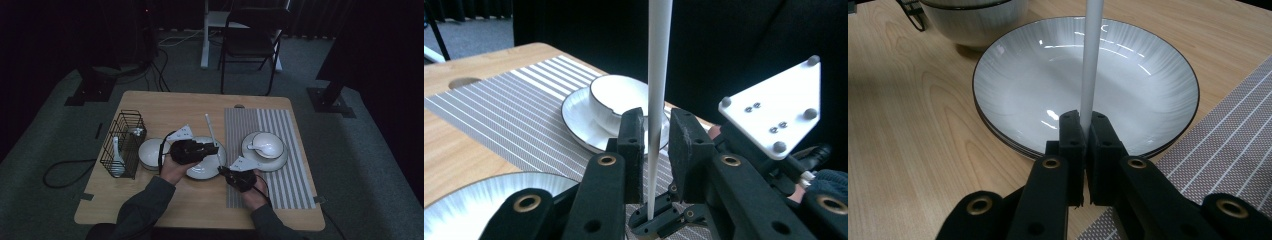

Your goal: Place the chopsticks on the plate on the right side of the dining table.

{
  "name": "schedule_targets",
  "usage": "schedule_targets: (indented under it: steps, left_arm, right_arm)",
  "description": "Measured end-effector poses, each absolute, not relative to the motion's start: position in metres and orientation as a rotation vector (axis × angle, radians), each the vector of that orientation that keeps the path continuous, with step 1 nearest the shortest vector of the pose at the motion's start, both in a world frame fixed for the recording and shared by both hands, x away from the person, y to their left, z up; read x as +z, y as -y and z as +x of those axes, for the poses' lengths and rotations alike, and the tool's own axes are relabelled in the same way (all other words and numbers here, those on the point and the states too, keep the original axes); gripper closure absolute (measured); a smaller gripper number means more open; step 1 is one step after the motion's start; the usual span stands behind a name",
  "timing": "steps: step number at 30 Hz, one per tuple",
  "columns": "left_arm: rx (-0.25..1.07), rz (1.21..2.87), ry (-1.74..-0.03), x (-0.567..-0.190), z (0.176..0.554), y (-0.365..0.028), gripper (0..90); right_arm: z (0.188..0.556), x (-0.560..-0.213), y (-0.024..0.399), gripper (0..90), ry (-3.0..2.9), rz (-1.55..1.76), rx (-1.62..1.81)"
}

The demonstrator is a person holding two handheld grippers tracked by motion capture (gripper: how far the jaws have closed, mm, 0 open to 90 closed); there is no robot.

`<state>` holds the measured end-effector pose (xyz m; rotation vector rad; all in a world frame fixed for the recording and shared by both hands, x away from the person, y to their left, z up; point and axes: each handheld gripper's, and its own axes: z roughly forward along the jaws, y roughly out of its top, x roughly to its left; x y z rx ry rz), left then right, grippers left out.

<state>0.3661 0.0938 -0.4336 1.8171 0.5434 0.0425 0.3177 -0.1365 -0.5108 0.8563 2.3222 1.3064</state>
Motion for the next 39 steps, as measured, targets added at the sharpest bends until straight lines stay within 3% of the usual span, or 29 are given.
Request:
schedule_targets:
  steps: [12, 39]
  left_arm:
    - [0.019, 1.84, -0.549, -0.447, 0.367, -0.085, 84.6]
    - [0.024, 1.781, -0.553, -0.451, 0.37, -0.079, 84.9]
  right_arm:
    - [0.318, -0.51, 0.138, 87.3, -2.31, 0.872, 1.327]
    - [0.318, -0.512, 0.139, 87.2, -2.297, 0.935, 1.378]
